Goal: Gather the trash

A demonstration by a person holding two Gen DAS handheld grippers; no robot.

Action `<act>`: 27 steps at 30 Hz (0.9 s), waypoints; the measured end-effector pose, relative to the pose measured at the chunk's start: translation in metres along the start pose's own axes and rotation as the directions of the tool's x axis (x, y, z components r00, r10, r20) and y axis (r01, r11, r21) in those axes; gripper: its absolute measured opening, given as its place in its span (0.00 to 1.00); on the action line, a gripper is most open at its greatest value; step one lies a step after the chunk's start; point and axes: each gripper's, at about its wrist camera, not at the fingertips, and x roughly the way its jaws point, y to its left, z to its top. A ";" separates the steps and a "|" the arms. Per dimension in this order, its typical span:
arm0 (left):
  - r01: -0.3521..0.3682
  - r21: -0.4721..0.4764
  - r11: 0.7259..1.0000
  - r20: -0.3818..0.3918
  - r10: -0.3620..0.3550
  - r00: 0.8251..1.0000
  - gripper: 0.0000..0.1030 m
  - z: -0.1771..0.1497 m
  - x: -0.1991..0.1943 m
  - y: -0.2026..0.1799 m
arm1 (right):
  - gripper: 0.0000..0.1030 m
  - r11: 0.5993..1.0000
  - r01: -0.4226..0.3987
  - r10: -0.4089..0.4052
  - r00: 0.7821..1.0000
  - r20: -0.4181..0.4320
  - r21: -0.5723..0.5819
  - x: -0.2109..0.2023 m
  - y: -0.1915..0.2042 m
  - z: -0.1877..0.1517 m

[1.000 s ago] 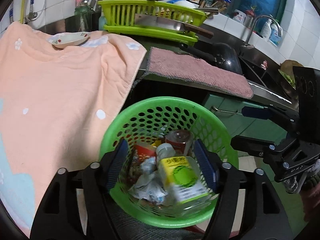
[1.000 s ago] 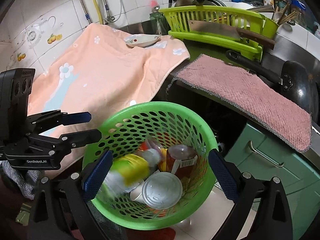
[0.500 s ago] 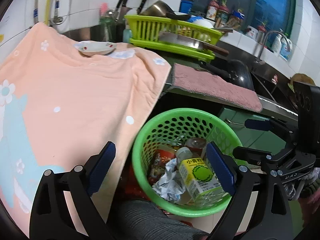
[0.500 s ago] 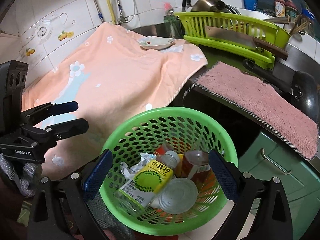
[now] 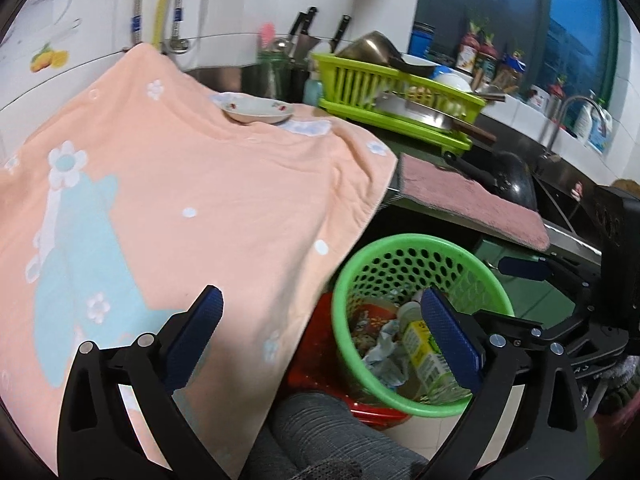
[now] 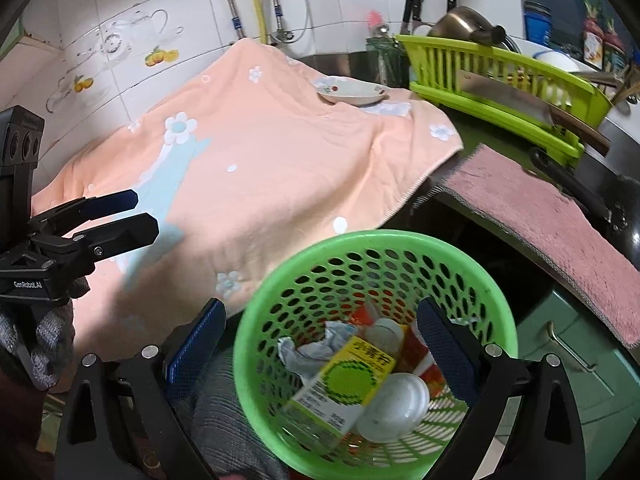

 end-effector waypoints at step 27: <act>-0.252 -0.190 0.949 0.064 0.268 0.961 0.95 -0.021 -0.057 0.069 | 0.93 1.000 -0.013 0.013 0.998 0.057 -0.003 0.017 0.066 0.028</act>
